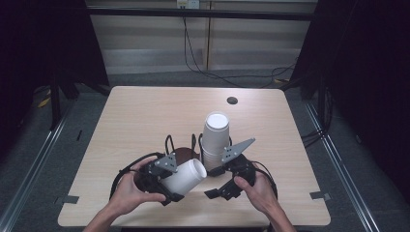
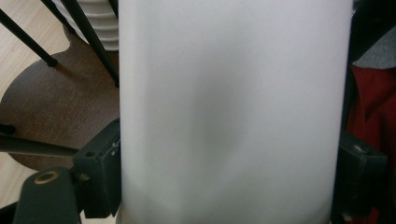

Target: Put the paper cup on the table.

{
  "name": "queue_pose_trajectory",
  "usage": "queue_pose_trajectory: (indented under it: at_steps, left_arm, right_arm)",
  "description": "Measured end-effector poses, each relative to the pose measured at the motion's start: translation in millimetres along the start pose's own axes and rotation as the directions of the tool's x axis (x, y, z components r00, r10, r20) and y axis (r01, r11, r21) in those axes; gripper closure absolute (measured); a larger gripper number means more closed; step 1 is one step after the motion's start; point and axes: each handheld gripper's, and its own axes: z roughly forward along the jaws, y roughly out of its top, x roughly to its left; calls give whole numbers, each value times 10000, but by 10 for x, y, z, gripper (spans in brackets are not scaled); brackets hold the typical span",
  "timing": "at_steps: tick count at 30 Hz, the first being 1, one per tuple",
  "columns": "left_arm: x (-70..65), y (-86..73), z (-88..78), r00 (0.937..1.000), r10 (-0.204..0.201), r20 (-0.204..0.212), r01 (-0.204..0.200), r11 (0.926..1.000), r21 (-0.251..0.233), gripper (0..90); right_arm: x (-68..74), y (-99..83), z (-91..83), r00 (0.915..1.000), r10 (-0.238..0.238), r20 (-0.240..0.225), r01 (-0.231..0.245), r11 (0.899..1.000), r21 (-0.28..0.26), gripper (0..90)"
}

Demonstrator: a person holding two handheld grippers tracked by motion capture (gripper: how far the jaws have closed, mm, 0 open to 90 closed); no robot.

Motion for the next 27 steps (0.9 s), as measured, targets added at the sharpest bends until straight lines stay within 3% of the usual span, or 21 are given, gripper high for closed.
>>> queue_pose_trajectory:
  at_steps: [2, 4, 6, 8, 10, 11, 12, 14, 15, 18, 20, 26, 27]
  left_arm:
    - [-1, 31, 0, 9999, 122, 76, -122, 9999, -24, 157]
    - [-11, 71, 13, 9993, 344, -112, -340, 9989, 317, 157]
    - [-11, 99, 18, 9990, 453, -5, -452, 9982, 387, 157]
    - [-7, 124, 35, 9982, 587, 130, -594, 9967, 553, 157]
    - [15, 160, 61, 9975, 478, 523, -533, 9926, 1091, 157]
    - [15, 180, 66, 9970, 707, 330, -739, 9914, 1080, 157]
    - [11, 192, 70, 9977, 636, 247, -659, 9916, 1112, 158]
    - [14, 209, 91, 9972, 635, 386, -677, 9905, 1198, 159]
    - [14, 223, 102, 9958, 796, 445, -854, 9851, 1496, 159]
    - [0, 246, 124, 9944, 982, 398, -1036, 9799, 1704, 159]
    - [-10, 253, 125, 9940, 1074, 224, -1096, 9783, 1759, 160]
    - [-69, 251, 150, 9928, 1179, 220, -1199, 9722, 2010, 163]
    - [-85, 258, 157, 9916, 1264, 270, -1293, 9686, 2125, 163]
  right_arm:
    - [-3, 15, -18, 9998, -90, -160, 91, 9999, 74, 182]
    - [2, 27, -35, 9999, -109, -103, 111, 9996, 244, 153]
    - [-2, 33, -57, 9998, -120, 133, 115, 9993, 359, 148]
    - [-13, 24, -73, 9998, -191, -64, 193, 9991, 365, 144]
    - [-21, 20, -60, 9998, -106, -183, 117, 9981, 612, 145]
    - [-27, 21, -47, 10000, -55, -48, 59, 9963, 853, 145]
    - [-35, 17, -33, 9999, -103, 71, 95, 9950, 990, 145]
    - [-42, 8, -3, 9997, -78, 210, 52, 9925, 1217, 146]
    - [-48, 0, 8, 9998, -134, 133, 117, 9923, 1231, 148]
    - [-70, -17, 34, 9999, -108, 99, 95, 9919, 1266, 150]
    - [-73, -16, 48, 9998, -110, 145, 88, 9893, 1455, 150]
    - [-68, 1, 77, 9997, -191, -142, 210, 9882, 1514, 166]
    - [-68, 8, 83, 9996, -224, -196, 251, 9879, 1528, 169]
